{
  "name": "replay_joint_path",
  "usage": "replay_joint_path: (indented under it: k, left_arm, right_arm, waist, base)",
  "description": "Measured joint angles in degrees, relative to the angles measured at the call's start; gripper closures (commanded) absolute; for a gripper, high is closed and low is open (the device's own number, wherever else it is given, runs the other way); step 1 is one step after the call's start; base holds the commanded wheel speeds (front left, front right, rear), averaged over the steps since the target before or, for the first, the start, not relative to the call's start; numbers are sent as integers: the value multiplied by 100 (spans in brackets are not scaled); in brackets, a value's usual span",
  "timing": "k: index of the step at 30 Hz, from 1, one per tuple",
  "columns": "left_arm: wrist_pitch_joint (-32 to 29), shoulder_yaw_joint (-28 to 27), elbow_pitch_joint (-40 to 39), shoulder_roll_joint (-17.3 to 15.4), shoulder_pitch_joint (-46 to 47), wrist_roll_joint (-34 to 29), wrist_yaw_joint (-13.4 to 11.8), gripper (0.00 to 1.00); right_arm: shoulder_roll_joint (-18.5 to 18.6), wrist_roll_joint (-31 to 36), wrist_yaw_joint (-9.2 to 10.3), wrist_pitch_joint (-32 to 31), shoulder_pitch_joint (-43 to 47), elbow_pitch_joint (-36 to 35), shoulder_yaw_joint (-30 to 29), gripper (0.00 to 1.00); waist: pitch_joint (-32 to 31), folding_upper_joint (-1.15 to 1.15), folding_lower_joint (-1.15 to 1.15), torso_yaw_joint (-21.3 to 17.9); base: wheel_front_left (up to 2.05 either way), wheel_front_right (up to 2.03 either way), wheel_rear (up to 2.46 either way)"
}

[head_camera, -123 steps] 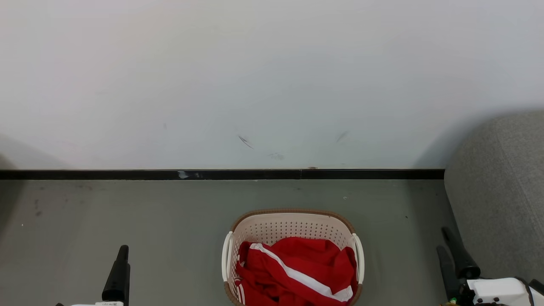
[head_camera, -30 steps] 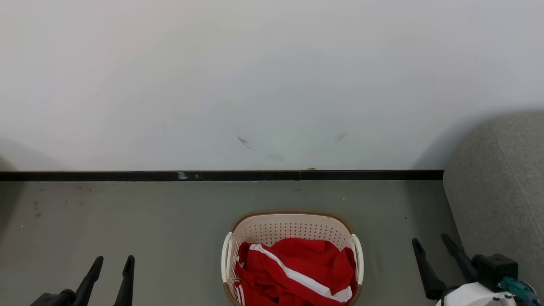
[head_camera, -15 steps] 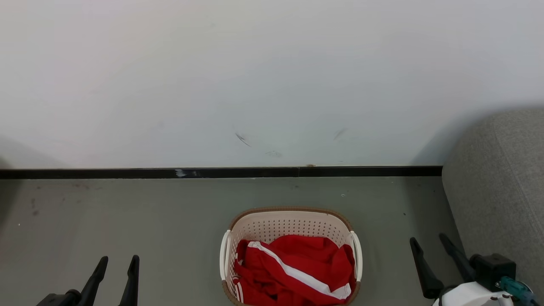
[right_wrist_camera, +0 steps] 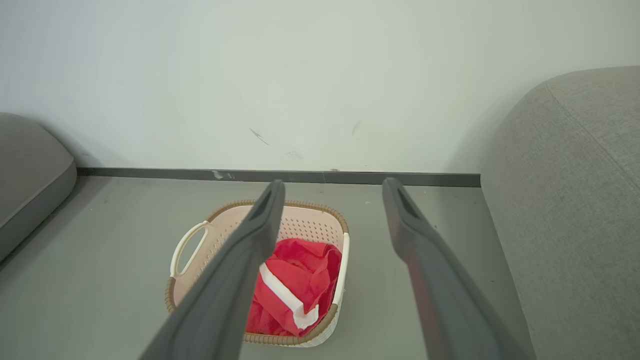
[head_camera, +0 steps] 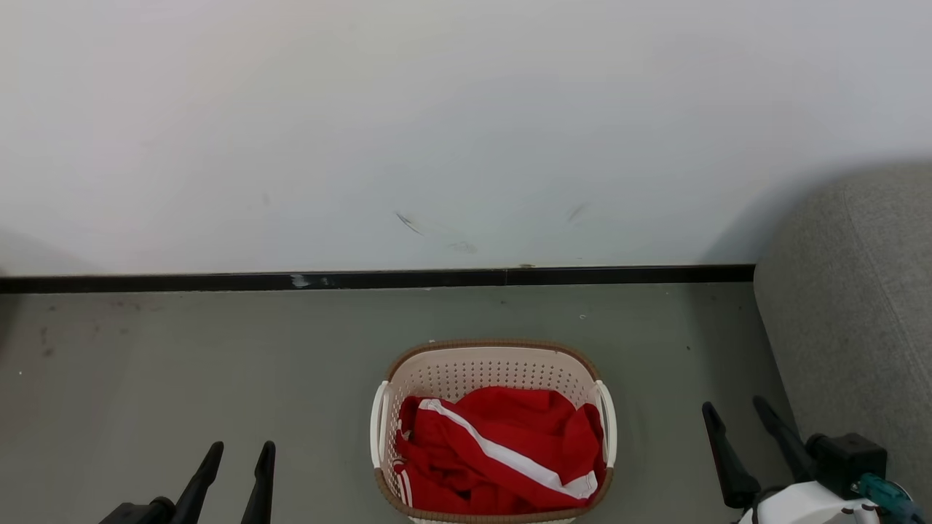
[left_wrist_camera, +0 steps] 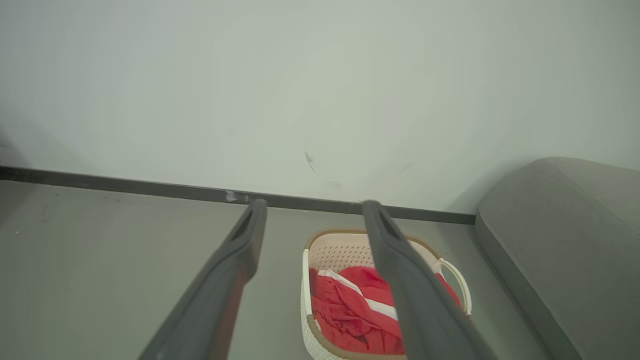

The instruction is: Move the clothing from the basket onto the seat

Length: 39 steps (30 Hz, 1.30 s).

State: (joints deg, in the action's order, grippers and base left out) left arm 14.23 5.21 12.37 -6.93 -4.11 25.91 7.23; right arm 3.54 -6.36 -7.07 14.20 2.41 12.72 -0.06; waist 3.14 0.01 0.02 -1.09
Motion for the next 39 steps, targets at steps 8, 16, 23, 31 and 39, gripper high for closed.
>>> replay_joint_path:
  k: [8,16,23,31,39]
  left_arm:
    - [0,189,-32,2,105,56,0,0]
    - [4,392,-74,-23,365,74,1,0]
    - [4,615,-129,-85,695,75,4,0]
    - [-73,745,-224,-142,1133,73,4,0]
    - [-309,848,-246,-92,1593,46,4,0]
  right_arm:
    - [-27,0,0,0,9,-155,-1,0]
    - [-77,0,0,0,10,-267,9,0]
    - [-105,-2,0,0,-14,-368,-4,0]
    - [-113,-5,0,0,-231,-539,35,0]
    - [-116,-12,0,0,-407,-633,54,0]
  waist:
    - [225,0,0,-47]
    - [534,0,-1,-96]
    - [871,0,0,-140]
    - [1333,0,-1,-185]
    - [1818,0,-1,-220]
  base:
    - [0,0,0]
    - [0,0,0]
    - [0,0,0]
    - [0,0,0]
    - [0,0,0]
